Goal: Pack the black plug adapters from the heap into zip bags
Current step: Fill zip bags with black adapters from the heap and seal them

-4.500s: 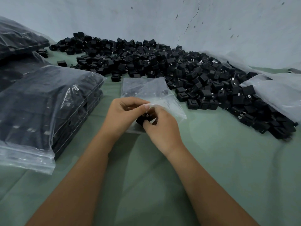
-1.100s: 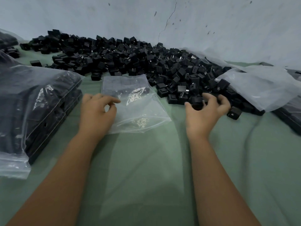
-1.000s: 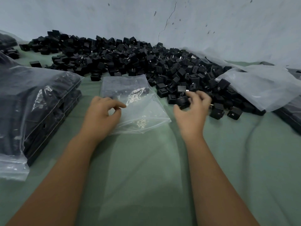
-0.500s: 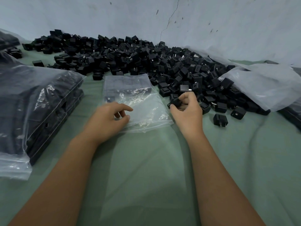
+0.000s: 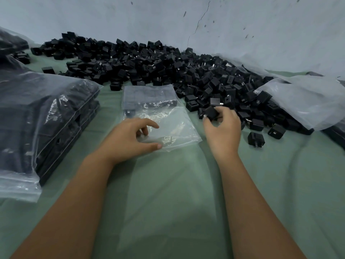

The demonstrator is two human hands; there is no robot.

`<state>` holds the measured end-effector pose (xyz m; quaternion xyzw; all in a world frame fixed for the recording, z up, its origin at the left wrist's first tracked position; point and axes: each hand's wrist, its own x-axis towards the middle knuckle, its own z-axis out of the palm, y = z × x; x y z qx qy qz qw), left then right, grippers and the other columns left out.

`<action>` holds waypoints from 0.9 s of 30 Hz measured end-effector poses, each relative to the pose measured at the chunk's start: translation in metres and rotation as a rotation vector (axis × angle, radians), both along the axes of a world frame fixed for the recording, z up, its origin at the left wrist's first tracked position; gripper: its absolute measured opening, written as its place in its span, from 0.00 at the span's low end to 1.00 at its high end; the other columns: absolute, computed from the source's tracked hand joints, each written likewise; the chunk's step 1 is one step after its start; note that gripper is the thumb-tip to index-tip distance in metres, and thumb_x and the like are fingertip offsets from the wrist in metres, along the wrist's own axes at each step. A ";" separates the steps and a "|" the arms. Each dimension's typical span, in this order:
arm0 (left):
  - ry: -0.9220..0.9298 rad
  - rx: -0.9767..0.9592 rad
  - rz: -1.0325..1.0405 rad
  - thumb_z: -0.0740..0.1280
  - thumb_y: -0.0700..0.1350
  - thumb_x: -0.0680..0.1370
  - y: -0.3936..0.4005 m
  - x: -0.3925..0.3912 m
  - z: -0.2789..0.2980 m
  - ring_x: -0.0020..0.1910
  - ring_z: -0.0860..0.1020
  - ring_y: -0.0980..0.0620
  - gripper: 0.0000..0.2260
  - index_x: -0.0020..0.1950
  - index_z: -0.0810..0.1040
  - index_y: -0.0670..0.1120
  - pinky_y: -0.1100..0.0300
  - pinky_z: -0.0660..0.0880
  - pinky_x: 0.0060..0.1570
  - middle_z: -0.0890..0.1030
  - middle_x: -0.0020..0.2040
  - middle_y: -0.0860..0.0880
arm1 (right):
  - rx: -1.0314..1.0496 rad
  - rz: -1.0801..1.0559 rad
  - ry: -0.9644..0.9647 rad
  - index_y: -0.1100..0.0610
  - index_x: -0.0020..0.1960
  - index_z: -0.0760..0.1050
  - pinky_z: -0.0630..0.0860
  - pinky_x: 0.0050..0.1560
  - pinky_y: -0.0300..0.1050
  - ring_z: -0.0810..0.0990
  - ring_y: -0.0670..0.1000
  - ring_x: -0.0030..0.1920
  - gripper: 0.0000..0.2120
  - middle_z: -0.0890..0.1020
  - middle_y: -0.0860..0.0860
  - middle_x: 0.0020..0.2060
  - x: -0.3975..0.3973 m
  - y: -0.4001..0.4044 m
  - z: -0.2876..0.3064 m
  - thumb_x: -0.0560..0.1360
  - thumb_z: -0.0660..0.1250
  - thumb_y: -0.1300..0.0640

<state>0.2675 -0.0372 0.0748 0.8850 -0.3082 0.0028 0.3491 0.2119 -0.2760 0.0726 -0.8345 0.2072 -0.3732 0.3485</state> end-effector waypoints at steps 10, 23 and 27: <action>0.184 -0.477 0.128 0.70 0.36 0.76 -0.004 0.000 0.007 0.37 0.78 0.54 0.03 0.44 0.82 0.43 0.57 0.74 0.42 0.83 0.40 0.42 | -0.458 0.521 -0.300 0.58 0.47 0.75 0.72 0.36 0.42 0.73 0.48 0.38 0.10 0.77 0.49 0.38 -0.011 0.098 0.008 0.68 0.65 0.55; 0.161 -0.746 0.135 0.65 0.54 0.75 0.001 -0.002 0.013 0.41 0.79 0.55 0.13 0.41 0.85 0.47 0.63 0.74 0.46 0.84 0.38 0.49 | -0.645 0.344 0.271 0.52 0.50 0.75 0.68 0.39 0.45 0.78 0.56 0.44 0.06 0.81 0.50 0.43 -0.001 0.087 -0.002 0.73 0.64 0.57; 0.152 -0.843 0.474 0.58 0.48 0.81 0.005 0.010 0.007 0.42 0.79 0.63 0.15 0.40 0.82 0.53 0.62 0.73 0.47 0.84 0.40 0.59 | -0.512 0.351 0.345 0.53 0.36 0.71 0.68 0.35 0.42 0.75 0.51 0.38 0.06 0.78 0.47 0.35 -0.004 0.085 -0.001 0.70 0.63 0.53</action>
